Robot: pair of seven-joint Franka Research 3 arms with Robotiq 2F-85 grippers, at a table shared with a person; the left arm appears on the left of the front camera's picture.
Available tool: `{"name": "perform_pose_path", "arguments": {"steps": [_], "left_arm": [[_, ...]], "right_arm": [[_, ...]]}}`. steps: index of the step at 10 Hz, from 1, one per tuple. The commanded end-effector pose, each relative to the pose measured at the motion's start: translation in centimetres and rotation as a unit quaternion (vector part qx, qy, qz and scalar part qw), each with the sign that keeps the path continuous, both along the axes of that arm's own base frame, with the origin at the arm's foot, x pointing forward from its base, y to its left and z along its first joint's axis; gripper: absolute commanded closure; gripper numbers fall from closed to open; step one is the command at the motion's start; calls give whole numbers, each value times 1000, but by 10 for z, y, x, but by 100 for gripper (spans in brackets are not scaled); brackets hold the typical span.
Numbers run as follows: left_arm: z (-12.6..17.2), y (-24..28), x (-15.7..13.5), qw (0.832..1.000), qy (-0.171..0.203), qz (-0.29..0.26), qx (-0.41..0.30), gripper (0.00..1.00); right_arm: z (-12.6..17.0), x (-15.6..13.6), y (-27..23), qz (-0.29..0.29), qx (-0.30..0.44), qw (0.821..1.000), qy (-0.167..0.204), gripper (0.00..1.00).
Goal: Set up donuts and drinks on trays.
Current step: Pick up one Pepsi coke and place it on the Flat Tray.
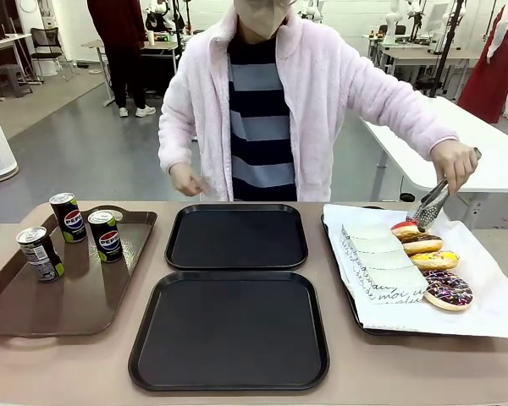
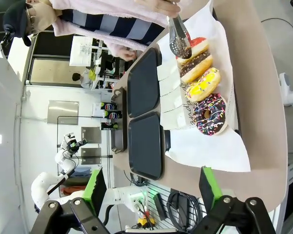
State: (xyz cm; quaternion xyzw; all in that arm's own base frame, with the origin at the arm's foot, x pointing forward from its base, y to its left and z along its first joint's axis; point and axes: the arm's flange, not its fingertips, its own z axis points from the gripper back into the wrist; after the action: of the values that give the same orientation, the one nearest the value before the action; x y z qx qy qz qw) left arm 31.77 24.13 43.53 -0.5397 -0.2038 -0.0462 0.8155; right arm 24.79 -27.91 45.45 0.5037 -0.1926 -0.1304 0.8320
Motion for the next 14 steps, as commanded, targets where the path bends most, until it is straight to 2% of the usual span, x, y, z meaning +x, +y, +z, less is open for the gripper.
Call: {"name": "perform_pose_path", "arguments": {"steps": [1,2,5,6,9,11,13,14], "left_arm": [[38,-24,0,995,8,24,100,0],[59,-37,8,987,22,33,158,0],[96,-95,18,934,73,36,347,0],[98,-113,24,921,80,40,378,0],[73,-189,48,881,85,64,461,0],[44,-223,63,855,89,80,504,0],[21,-240,80,829,97,90,544,0],[17,-240,85,822,104,91,553,0]], "right_arm": [[0,2,0,2,5,1000,-11,0],[0,2,0,2,5,1000,-11,0],[0,2,0,2,5,1000,-11,0],[0,2,0,2,5,1000,-11,0],[0,2,0,2,5,1000,-11,0],[0,2,0,2,5,1000,-11,0],[0,2,0,2,5,1000,-11,0],[0,2,0,2,5,1000,-11,0]]}}
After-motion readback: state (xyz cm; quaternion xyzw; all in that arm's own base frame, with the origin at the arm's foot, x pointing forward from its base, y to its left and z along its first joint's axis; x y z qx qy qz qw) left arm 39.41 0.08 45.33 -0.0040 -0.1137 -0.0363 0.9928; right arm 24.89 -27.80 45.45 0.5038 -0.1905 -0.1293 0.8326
